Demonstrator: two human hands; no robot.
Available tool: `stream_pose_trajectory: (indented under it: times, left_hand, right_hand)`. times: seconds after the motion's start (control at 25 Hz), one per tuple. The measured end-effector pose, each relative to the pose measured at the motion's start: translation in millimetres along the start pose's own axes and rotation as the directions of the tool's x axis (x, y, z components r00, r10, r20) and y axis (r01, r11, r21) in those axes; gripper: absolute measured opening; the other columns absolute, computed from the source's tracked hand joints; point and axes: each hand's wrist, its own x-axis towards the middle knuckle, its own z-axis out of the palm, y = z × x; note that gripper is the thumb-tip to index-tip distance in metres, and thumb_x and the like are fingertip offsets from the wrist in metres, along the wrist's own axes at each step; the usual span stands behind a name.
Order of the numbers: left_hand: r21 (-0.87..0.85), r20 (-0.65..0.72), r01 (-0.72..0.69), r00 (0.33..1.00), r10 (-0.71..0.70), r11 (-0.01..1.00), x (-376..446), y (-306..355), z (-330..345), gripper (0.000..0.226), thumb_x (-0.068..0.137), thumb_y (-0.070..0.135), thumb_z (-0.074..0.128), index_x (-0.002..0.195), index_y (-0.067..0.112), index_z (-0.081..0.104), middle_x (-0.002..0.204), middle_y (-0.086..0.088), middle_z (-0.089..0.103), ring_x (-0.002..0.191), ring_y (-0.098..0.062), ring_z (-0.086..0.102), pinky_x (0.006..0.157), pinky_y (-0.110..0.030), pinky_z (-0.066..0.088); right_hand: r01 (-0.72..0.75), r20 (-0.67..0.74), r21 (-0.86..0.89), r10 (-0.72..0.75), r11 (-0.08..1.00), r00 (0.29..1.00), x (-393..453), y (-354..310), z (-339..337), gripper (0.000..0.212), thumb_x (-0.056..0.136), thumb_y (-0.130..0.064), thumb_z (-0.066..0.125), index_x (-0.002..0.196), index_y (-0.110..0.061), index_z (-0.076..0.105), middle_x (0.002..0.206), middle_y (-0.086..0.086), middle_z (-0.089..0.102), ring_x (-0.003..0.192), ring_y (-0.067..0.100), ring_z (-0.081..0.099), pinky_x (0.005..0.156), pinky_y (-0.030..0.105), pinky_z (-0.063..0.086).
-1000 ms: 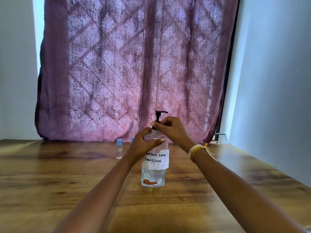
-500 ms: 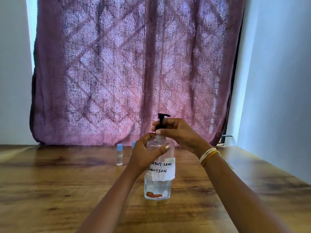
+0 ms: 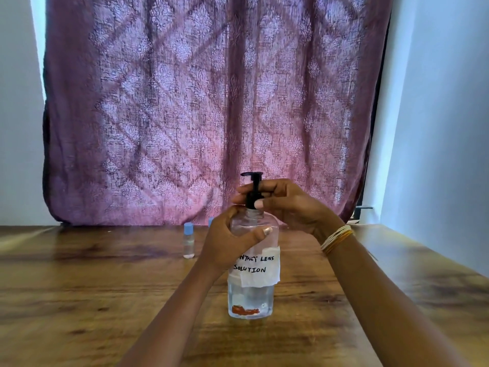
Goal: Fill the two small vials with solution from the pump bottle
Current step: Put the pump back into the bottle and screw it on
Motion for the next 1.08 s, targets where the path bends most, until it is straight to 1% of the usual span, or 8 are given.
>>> stream_pose_trajectory:
  times: [0.16,0.32,0.36,0.44,0.56,0.84,0.92,1.08]
  left_hand:
    - [-0.037,0.003,0.01,1.0,-0.01,0.999,-1.7,3.5,1.0,0.041,0.06,0.042,0.085,0.095,0.034,0.066,0.089,0.033,0.071,0.084,0.012,0.067,0.065,-0.007,0.049]
    - [-0.026,0.001,0.007,1.0,-0.007,1.0,-2.7,7.1,1.8,0.038,0.058,0.044,0.078,0.092,0.036,0.063,0.086,0.039,0.068,0.085,0.015,0.065,0.066,-0.003,0.047]
    - [-0.014,0.008,0.003,1.0,-0.002,1.0,-2.8,8.0,1.5,0.037,0.06,0.043,0.078,0.092,0.039,0.061,0.087,0.041,0.067,0.086,0.017,0.064,0.067,-0.001,0.046]
    - [-0.007,0.017,-0.003,1.0,0.003,1.0,-2.3,8.0,0.7,0.035,0.061,0.04,0.079,0.092,0.038,0.062,0.087,0.04,0.067,0.086,0.017,0.063,0.067,-0.001,0.045]
    - [-0.042,0.013,0.016,1.0,-0.016,0.999,-2.4,6.8,0.6,0.037,0.058,0.04,0.08,0.091,0.033,0.065,0.086,0.03,0.072,0.083,0.007,0.068,0.067,-0.008,0.05]
    - [-0.065,0.01,0.015,1.0,-0.014,0.998,-3.5,7.1,1.1,0.043,0.059,0.04,0.08,0.098,0.026,0.067,0.088,0.022,0.075,0.083,0.002,0.071,0.066,-0.012,0.052]
    - [-0.066,0.01,0.011,1.0,-0.01,0.998,-3.7,6.7,1.0,0.045,0.06,0.04,0.081,0.1,0.022,0.069,0.089,0.017,0.076,0.087,0.0,0.071,0.07,-0.012,0.052]
    - [-0.055,0.015,0.017,1.0,-0.016,0.998,-5.3,9.4,1.8,0.042,0.06,0.039,0.081,0.098,0.028,0.067,0.091,0.025,0.074,0.088,0.007,0.068,0.069,-0.007,0.05]
  right_hand:
    - [0.001,-0.188,-0.133,-0.026,0.991,0.982,1.6,1.9,3.0,0.027,0.072,0.004,0.074,0.097,-0.007,0.071,0.087,0.005,0.076,0.083,0.016,0.072,0.076,0.024,0.057]
    - [-0.05,-0.365,-0.439,-0.127,0.897,0.922,12.2,8.3,21.3,0.029,0.067,-0.019,0.087,0.08,-0.015,0.061,0.065,-0.006,0.061,0.061,0.009,0.058,0.061,0.023,0.048]
    - [-0.061,-0.359,-0.431,-0.109,0.9,0.927,13.1,7.5,23.5,0.031,0.07,-0.021,0.086,0.088,-0.013,0.061,0.071,-0.004,0.063,0.065,0.011,0.06,0.065,0.025,0.049]
    - [-0.062,-0.229,-0.163,0.023,0.985,0.973,8.9,3.3,19.6,0.037,0.078,-0.014,0.072,0.112,-0.007,0.06,0.095,0.007,0.07,0.087,0.019,0.067,0.083,0.03,0.054]
    - [-0.056,-0.023,0.086,0.058,0.995,0.998,-6.5,-4.1,4.0,0.053,0.08,0.004,0.052,0.132,0.008,0.047,0.13,0.027,0.057,0.12,0.034,0.058,0.107,0.042,0.046]
    - [0.001,-0.311,-0.136,-0.043,0.991,0.95,-3.2,8.4,13.1,0.038,0.064,-0.004,0.079,0.1,-0.007,0.069,0.082,0.007,0.071,0.079,0.02,0.07,0.074,0.025,0.059]
    - [0.005,-0.298,-0.172,-0.057,0.985,0.953,-2.1,8.5,19.1,0.044,0.07,-0.002,0.079,0.11,-0.009,0.065,0.088,0.008,0.068,0.086,0.022,0.067,0.08,0.028,0.059]
    - [-0.021,-0.083,0.057,0.025,0.998,0.996,-11.4,-2.4,12.5,0.049,0.082,0.002,0.06,0.131,0.003,0.051,0.124,0.023,0.061,0.114,0.032,0.061,0.101,0.039,0.049]
